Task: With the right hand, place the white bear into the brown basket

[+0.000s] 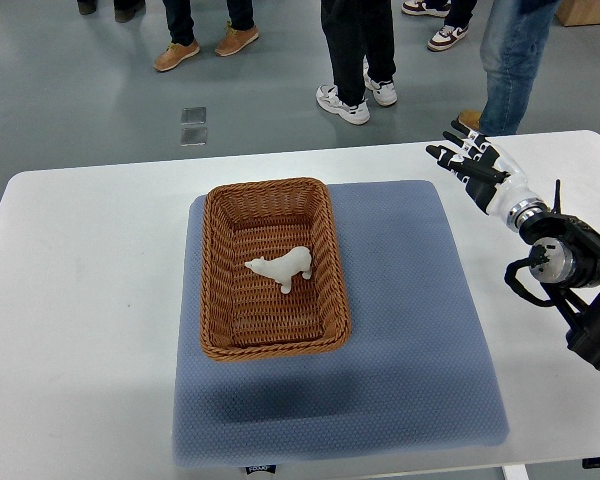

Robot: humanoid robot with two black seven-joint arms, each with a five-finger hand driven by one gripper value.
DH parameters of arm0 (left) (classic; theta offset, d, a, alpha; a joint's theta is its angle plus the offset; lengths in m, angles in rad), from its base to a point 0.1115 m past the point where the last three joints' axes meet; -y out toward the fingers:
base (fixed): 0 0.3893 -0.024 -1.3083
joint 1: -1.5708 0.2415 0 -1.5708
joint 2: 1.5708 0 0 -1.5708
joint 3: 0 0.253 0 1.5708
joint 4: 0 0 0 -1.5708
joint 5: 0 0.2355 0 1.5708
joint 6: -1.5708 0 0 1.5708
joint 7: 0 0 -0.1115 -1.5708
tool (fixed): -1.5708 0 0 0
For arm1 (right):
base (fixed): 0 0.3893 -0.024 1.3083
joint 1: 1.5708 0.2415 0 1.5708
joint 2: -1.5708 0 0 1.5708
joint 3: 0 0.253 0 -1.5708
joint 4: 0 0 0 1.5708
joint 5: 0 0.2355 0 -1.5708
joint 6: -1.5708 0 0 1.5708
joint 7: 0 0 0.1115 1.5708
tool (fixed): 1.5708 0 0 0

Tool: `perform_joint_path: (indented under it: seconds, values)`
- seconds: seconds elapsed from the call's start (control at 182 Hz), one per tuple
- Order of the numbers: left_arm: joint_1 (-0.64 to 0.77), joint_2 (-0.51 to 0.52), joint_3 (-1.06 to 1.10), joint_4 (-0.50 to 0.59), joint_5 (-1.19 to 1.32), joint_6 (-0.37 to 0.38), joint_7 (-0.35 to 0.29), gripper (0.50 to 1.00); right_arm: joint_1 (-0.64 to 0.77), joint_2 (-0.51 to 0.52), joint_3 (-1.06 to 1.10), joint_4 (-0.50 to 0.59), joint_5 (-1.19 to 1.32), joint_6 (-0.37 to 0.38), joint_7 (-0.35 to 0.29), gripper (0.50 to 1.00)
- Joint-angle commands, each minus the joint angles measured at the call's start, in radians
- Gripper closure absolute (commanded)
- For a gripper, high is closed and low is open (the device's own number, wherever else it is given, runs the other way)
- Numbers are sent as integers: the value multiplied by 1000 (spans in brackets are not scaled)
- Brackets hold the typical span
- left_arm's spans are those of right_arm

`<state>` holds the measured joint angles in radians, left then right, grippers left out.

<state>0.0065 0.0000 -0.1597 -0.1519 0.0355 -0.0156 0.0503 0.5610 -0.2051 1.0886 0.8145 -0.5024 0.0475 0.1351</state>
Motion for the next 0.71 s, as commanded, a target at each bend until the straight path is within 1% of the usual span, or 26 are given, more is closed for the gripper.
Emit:
perform_joint_path:
  seconds: [0.0,0.066,0.181,0.225,0.351,0.521,0.702]
  values:
    - [0,0,0,0,0,0,0,500,-1,3,13,0,1,-12,26,576]
    - [1,0,0,0,0,0,0,500,0,3,20,0,1,-12,61,576]
    - [0,0,0,0,0,0,-1,500,-3,7,20,0,2,-14,150,576]
    - [1,0,0,0,0,0,-1,500,-4,7,19,0,2,-14,166,574]
    - [0,0,-1,0,0,0,0,500,-16,15,16,2,2,0,161,574]
    - [1,0,0,0,0,0,-1,500,-18,18,20,2,2,-6,149,574]
    - [1,0,0,0,0,0,0,500,-16,13,19,9,1,-6,173,574]
